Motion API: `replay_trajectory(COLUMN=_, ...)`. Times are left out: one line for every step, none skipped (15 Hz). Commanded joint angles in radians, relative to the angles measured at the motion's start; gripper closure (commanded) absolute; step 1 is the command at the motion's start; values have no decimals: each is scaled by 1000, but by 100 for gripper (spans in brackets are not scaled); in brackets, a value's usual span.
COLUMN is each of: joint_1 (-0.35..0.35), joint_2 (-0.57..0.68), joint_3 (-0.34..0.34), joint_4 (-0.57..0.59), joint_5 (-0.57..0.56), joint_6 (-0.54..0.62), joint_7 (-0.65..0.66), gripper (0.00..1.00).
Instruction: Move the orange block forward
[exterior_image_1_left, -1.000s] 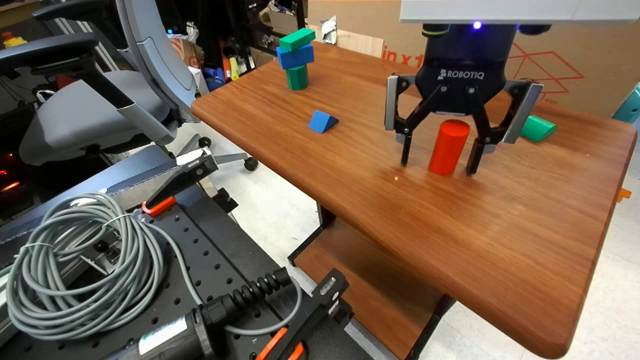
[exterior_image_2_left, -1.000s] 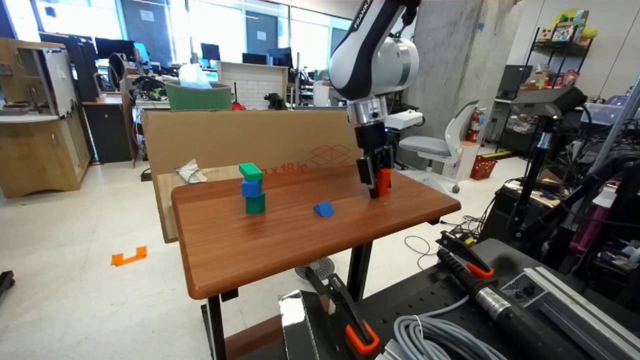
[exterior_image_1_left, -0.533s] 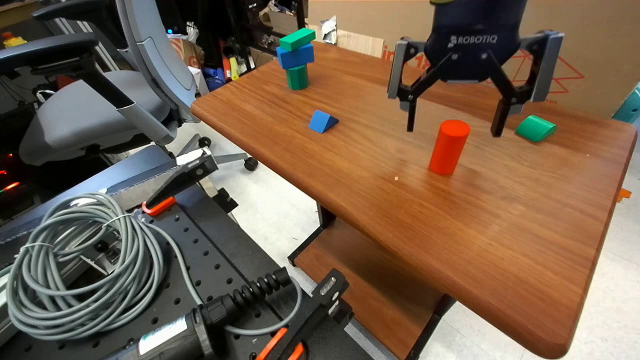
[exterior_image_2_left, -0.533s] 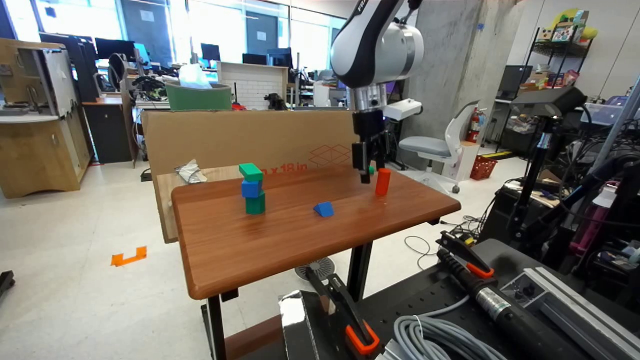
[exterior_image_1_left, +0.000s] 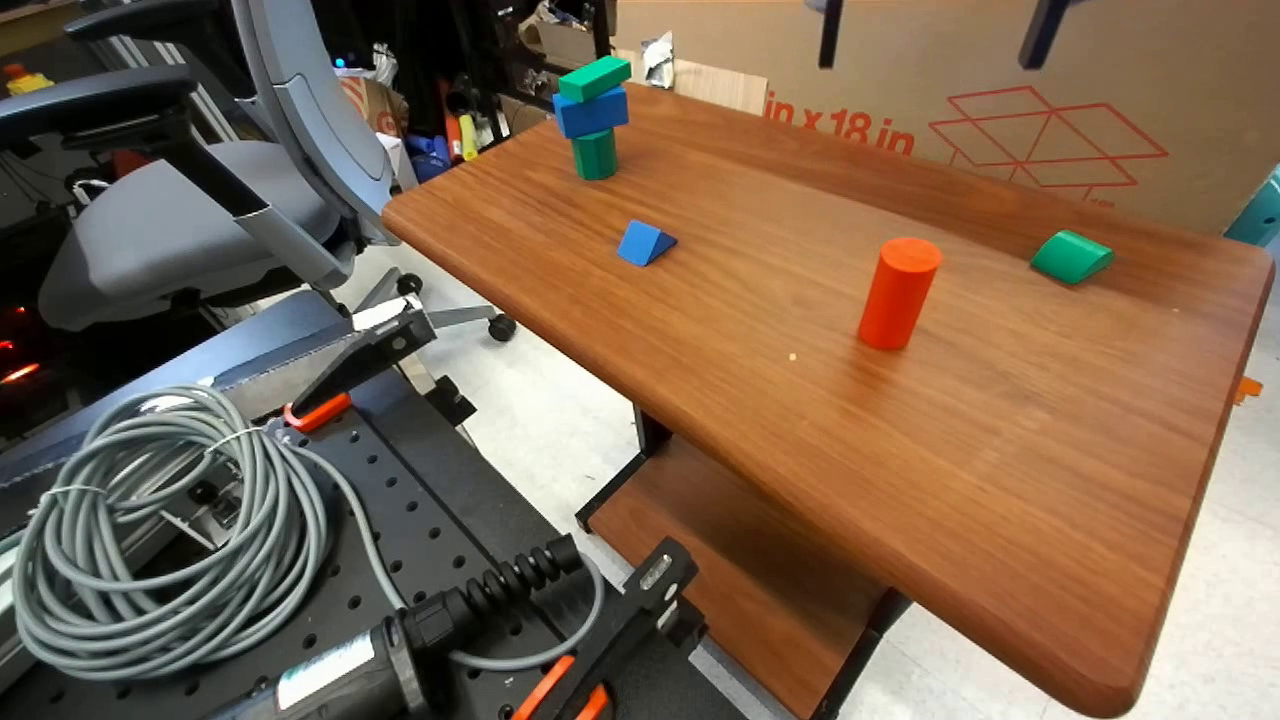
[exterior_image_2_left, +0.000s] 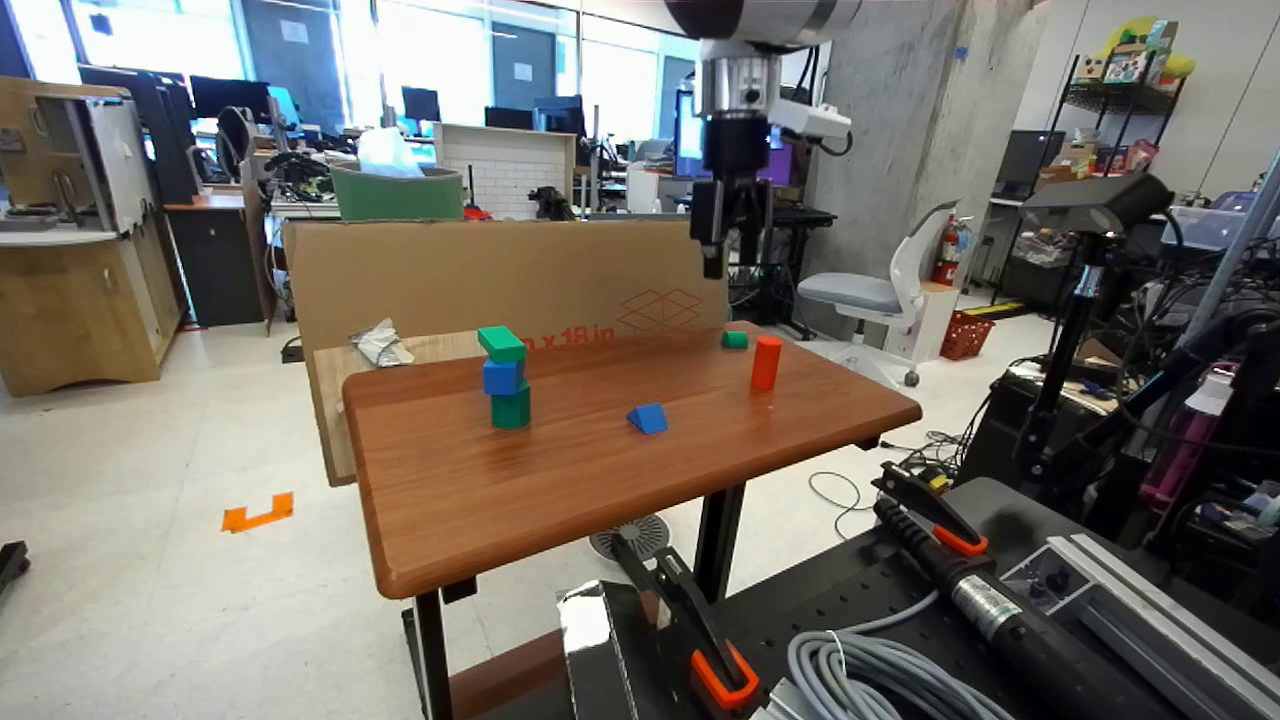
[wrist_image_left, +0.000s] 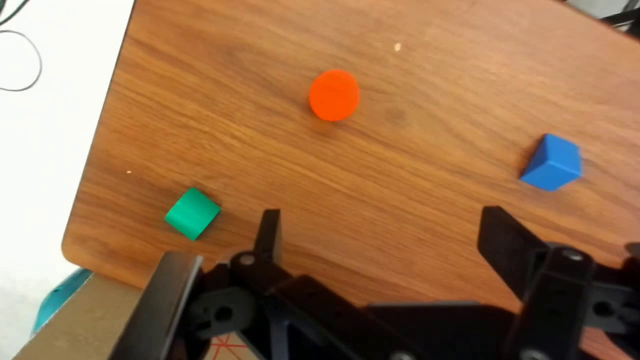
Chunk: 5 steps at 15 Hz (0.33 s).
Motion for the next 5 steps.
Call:
replay_trajectory(joint_1=-23, joint_2=-65, joint_3=11, joint_4=58, joint_5=106, joint_6=-276, joint_7=-46, gripper=0)
replay_trajectory(joint_1=0, joint_2=-41, joint_3=0, joint_4=28, joint_5=58, joint_6=-159, joint_7=-22, gripper=0)
replay_trajectory(joint_1=-1, joint_2=-56, joint_3=-2, joint_4=40, joint_5=72, joint_6=-216, joint_7=-22, gripper=0)
replay_trajectory(joint_1=-2, joint_2=-65, joint_3=-3, joint_4=47, joint_5=78, joint_6=-242, joint_7=-22, gripper=0)
replay_trajectory(joint_1=-3, joint_2=-68, joint_3=-3, joint_4=49, joint_5=79, joint_6=-250, joint_7=-22, gripper=0)
